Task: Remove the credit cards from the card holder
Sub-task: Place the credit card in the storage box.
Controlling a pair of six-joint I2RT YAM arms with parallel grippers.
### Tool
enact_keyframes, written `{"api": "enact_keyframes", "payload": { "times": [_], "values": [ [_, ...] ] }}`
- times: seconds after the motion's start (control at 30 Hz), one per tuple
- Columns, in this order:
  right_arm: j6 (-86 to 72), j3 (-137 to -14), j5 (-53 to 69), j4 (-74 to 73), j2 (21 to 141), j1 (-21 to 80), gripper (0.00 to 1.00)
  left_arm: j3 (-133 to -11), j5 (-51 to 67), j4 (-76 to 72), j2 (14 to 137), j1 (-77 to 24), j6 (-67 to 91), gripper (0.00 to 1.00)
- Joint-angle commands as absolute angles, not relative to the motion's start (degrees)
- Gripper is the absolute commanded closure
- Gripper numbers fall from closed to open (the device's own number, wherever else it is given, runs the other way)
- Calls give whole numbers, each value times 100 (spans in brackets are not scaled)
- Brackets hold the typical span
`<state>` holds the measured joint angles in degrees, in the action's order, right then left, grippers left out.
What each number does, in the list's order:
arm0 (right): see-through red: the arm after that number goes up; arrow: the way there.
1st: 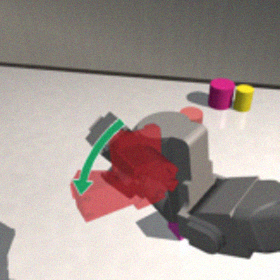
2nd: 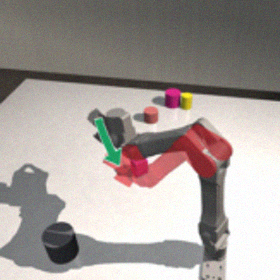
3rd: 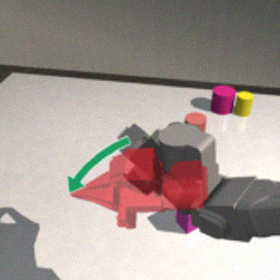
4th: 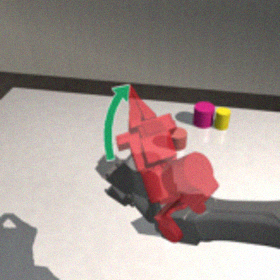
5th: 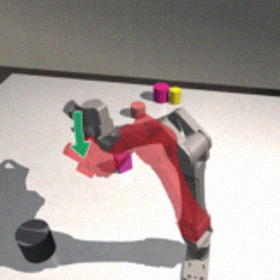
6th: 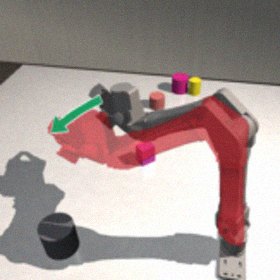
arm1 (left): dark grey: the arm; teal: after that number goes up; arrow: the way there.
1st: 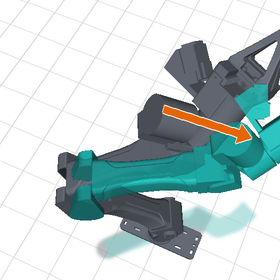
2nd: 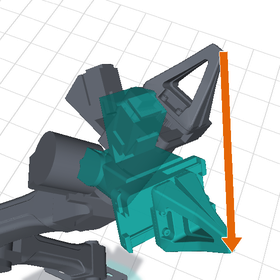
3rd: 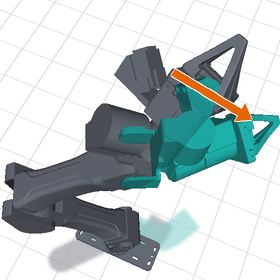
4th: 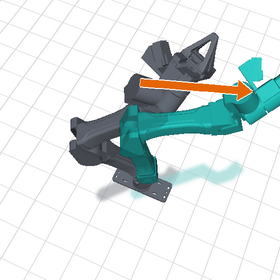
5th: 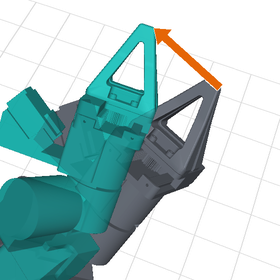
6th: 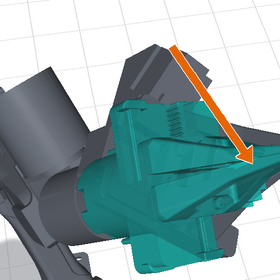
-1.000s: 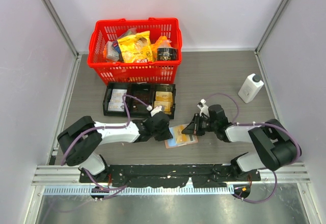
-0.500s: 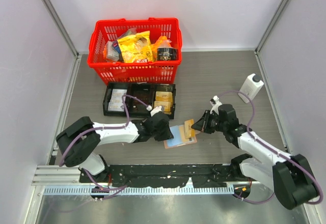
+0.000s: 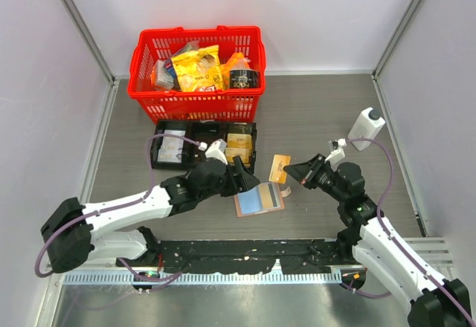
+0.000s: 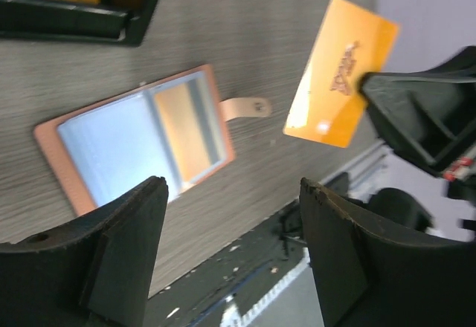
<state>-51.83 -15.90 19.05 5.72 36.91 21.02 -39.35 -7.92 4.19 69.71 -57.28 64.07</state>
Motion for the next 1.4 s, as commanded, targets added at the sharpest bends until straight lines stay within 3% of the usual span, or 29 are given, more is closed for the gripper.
{"api": "enact_keyframes", "payload": {
  "times": [0.0, 0.3, 0.53, 0.67, 1.07, 1.2, 1.27, 1.37],
  "values": [
    [-6204, -1249, 1547, 1678, 3139, 2232, 99, -3455, -844, -938, 6391, -5713, 6495, 23],
    [-6803, -1063, 1099, 2329, 2847, 2671, 99, -3050, -870, -2222, 6231, -5704, 6601, 23],
    [-6794, -1046, 511, 2698, 3102, 3488, 99, -3286, -598, -2927, 6670, -5704, 6539, 29],
    [-6759, -1055, 247, 2997, 3357, 3875, 99, -3384, -571, -2900, 6829, -5713, 6556, 40],
    [-6671, -1037, 123, 3322, 3718, 4148, 99, -3120, -703, -2857, 6416, -5713, 6469, 89],
    [-6452, -1107, 228, 3156, 3718, 4148, 88, -3120, -633, -2559, 6241, -5660, 6153, 100],
    [-6076, -1309, 194, 2639, 3622, 4140, 71, -3155, -371, -2313, 6135, -5512, 5890, 100],
    [-5119, -1765, 281, 1682, 3402, 4113, 54, -3234, 454, -1795, 6012, -5108, 5407, 100]
  ]
}}
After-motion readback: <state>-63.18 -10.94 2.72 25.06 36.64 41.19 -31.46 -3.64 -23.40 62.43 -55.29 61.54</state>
